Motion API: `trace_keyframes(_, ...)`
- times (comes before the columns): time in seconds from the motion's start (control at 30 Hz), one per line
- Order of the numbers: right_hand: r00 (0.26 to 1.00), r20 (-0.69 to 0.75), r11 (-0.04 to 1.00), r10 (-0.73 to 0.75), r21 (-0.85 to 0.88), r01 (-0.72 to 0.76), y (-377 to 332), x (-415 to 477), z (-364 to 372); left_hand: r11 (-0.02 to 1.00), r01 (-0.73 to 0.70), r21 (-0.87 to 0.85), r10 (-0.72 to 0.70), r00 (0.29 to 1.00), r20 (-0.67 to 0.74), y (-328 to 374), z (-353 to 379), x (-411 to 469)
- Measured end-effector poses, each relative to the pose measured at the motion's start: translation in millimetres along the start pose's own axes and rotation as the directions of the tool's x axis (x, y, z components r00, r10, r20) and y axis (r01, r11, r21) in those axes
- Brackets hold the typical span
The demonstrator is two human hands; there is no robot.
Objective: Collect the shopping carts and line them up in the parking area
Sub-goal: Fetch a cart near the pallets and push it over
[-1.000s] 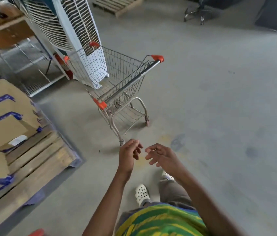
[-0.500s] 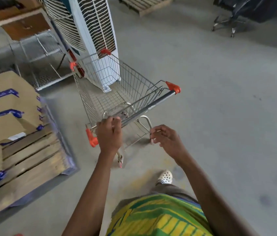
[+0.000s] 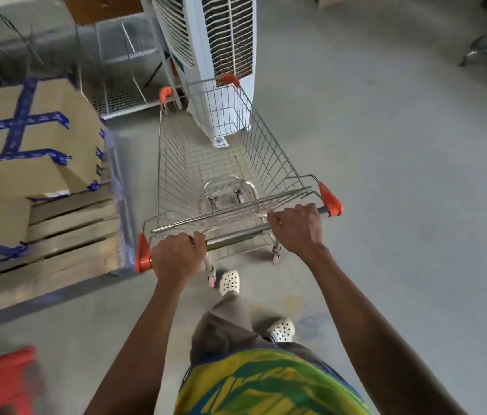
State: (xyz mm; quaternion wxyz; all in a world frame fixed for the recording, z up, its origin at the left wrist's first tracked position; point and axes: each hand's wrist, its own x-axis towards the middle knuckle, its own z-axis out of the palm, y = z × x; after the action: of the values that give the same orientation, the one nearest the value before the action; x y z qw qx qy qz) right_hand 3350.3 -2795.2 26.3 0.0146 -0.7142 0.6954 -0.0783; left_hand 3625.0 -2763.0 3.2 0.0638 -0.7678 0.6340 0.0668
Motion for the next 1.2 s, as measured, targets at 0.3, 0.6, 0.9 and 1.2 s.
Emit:
trace_keyframes(0.3,0.971,0.191,0.987,-0.144,-0.044,0.155,-24,12,-5,0.991,-0.112,0.068,0.117,0.99,-0.077,-20,-49,81)
trace_keyframes(0.6,0.987,0.153,0.993,-0.045,-0.104,0.062,-10,70,-4,0.969,-0.236,0.075,0.239,0.97,-0.035,30,-71,192)
trace_keyframes(0.9,0.987,0.077,0.98,0.144,-0.15,-0.131,42,141,-8,0.93,-0.367,0.024,0.368,0.924,-0.108,113,-77,270)
trace_keyframes(1.2,0.899,0.023,0.882,0.438,-0.205,-0.424,112,225,-11,0.874,-0.482,-0.057,0.477,0.875,-0.08,205,-98,328)
